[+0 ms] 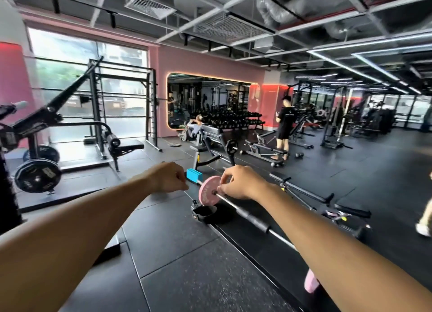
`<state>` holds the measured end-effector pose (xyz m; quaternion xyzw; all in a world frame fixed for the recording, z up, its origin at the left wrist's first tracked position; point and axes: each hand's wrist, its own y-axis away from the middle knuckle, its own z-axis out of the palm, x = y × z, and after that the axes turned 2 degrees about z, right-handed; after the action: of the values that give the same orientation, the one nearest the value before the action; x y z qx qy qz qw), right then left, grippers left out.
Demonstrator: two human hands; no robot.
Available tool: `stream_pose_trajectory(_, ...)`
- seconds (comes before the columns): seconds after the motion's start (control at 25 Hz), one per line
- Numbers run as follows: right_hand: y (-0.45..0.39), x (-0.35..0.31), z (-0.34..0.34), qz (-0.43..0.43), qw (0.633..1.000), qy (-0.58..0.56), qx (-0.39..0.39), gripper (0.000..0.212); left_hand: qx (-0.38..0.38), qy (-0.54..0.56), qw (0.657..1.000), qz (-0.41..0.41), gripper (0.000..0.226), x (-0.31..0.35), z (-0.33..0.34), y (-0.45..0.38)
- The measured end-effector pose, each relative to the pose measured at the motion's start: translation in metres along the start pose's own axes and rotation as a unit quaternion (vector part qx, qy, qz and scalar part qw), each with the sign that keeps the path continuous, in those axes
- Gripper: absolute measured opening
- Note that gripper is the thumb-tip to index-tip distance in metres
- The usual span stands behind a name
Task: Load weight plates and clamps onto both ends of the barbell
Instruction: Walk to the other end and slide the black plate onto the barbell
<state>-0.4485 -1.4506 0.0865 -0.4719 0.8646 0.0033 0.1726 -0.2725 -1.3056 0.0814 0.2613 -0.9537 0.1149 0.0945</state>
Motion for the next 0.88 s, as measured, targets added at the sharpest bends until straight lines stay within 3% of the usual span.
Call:
stream_pose_trajectory(0.28, -0.206, 0.047, 0.028, -0.091, 0.995, -0.03, -0.021, 0.028, 0.091, 0.001, 0.99, -0.105, 0.019, -0.06, 0.023, -0.158)
stream_pose_trajectory(0.6, -0.431, 0.075, 0.047, -0.221, 0.972, -0.042, -0.068, 0.029, 0.132, -0.012, 0.964, -0.23, 0.026, -0.114, 0.035, -0.313)
stream_pose_trajectory(0.88, -0.596, 0.062, 0.1, -0.28, 0.95, -0.06, -0.125, 0.033, 0.133, -0.04, 0.94, -0.312, 0.017, -0.201, 0.055, -0.414)
